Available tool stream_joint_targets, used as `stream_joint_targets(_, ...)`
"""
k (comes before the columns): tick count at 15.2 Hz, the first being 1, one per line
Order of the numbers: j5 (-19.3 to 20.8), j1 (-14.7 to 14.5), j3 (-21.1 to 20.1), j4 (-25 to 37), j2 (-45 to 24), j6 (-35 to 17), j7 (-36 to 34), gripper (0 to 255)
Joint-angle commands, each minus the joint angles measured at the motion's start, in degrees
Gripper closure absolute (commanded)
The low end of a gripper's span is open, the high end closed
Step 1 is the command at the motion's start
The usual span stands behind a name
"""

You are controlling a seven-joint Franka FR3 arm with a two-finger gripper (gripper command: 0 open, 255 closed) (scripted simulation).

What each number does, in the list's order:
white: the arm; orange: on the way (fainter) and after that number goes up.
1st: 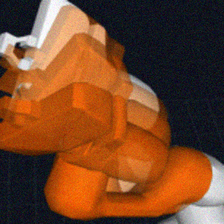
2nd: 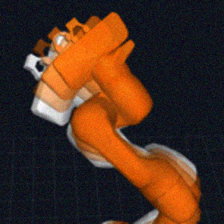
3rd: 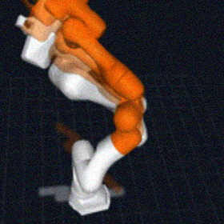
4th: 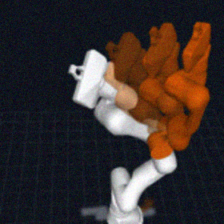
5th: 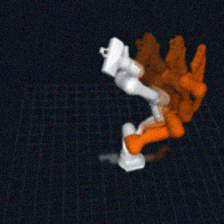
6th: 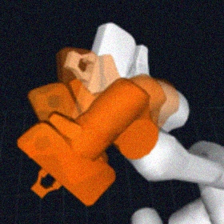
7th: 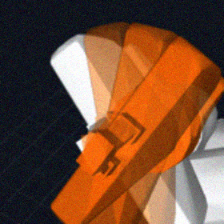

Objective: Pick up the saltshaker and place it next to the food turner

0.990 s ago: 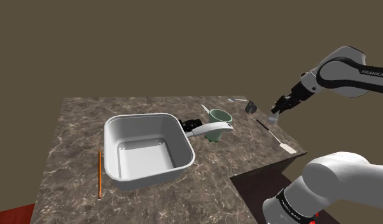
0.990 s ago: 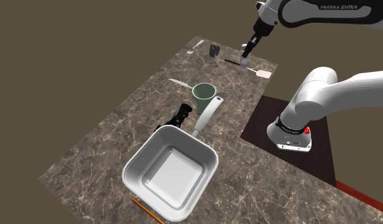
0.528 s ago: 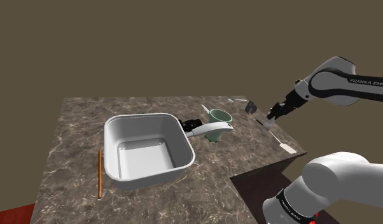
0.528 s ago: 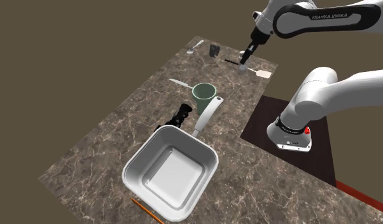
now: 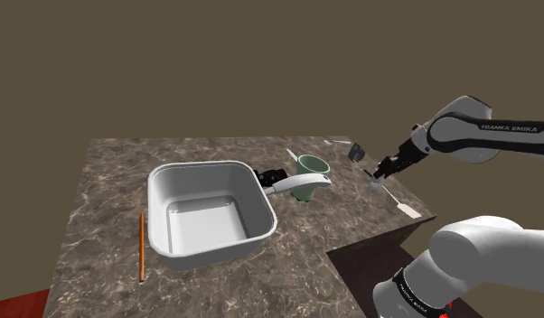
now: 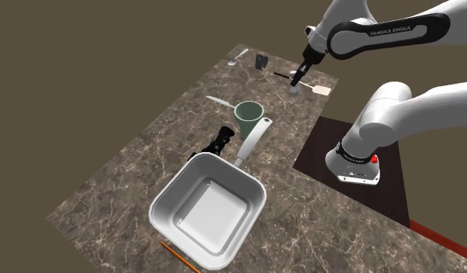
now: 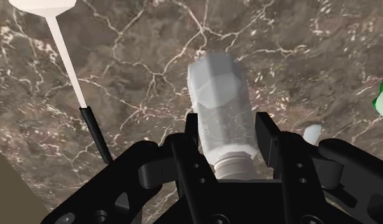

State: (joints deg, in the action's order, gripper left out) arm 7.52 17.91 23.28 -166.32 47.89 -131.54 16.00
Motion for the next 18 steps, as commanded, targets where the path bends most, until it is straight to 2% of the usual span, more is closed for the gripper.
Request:
stream_joint_targets(1,0.2,-0.03,0.52,-1.05,-1.02,-2.1,0.3,255)
stream_joint_targets(8,0.7,-0.47,2.67,-4.3,-5.58,-9.81,1.63,255)
stream_joint_targets(16,0.71,-0.5,2.77,-4.41,-5.8,-10.14,1.69,255)
stream_joint_targets(17,0.71,-0.5,2.77,-4.42,-5.8,-10.14,1.69,0)
stream_joint_targets(18,0.71,-0.5,2.77,-4.42,-5.8,-10.14,1.69,0)
